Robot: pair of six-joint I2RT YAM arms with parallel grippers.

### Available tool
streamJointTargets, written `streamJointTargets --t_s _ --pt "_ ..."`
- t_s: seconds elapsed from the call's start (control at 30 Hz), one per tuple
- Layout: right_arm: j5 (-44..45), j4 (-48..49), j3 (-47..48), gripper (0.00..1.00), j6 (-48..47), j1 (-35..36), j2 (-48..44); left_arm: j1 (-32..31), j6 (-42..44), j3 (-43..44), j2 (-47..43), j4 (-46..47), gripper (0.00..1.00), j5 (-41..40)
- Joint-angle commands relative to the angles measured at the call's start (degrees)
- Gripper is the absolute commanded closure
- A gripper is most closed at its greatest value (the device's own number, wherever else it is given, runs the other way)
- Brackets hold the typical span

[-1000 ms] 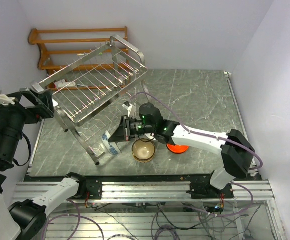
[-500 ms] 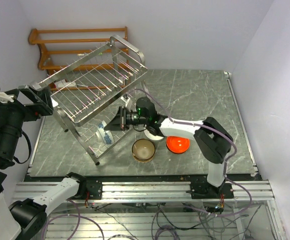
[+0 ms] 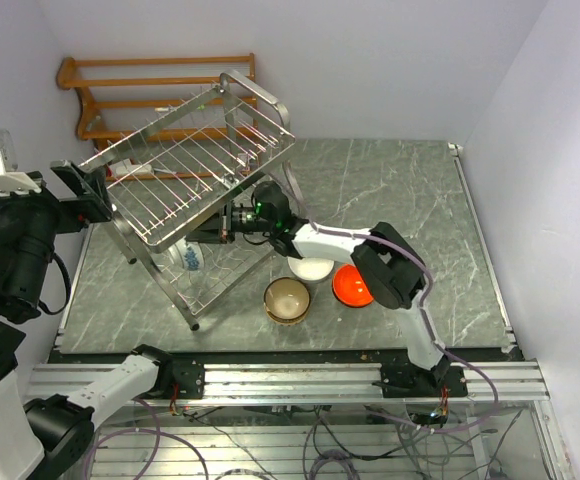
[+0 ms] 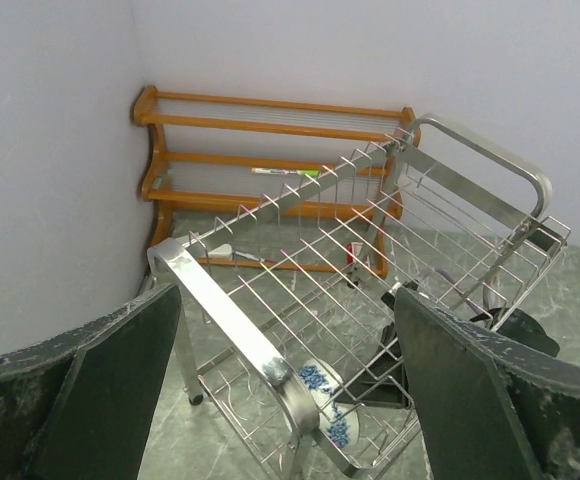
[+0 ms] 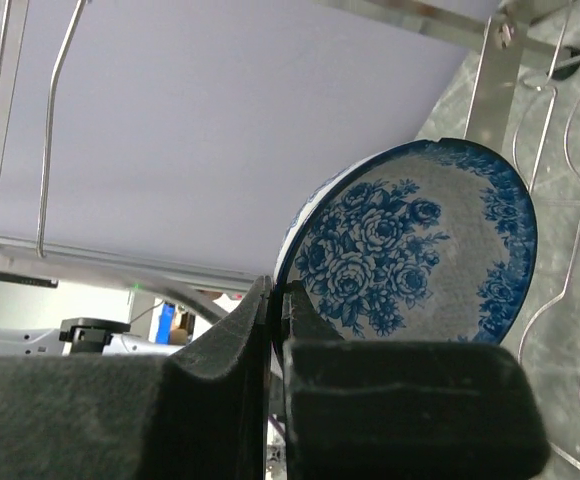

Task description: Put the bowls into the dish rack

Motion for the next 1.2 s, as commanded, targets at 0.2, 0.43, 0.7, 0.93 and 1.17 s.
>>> streamJointTargets --t_s 0.2,0.43,0.7,0.93,1.17 --pt "-4.67 7.43 13.13 1.0 6.99 -0.96 9.9 0.32 2.79 -0.88 0.62 2.8 0.01 -1.48" --pt "-8.0 4.27 23.7 1.0 7.95 -1.15 16.57 0.31 3.76 -2.22 0.27 3.77 0.01 -1.88" --pt "-12.26 2.15 33.27 1.0 9.7 -1.14 23.01 0.36 4.06 -3.98 -0.42 4.59 0.01 -2.32" --pt "-12.82 4.86 38.33 1.0 12.84 -1.28 27.76 0.31 4.16 -4.98 -0.68 4.84 0.01 -2.35" --pt "-8.94 6.77 41.12 1.0 13.6 -1.2 30.6 0.31 4.04 -6.33 -1.35 5.0 0.01 -2.36"
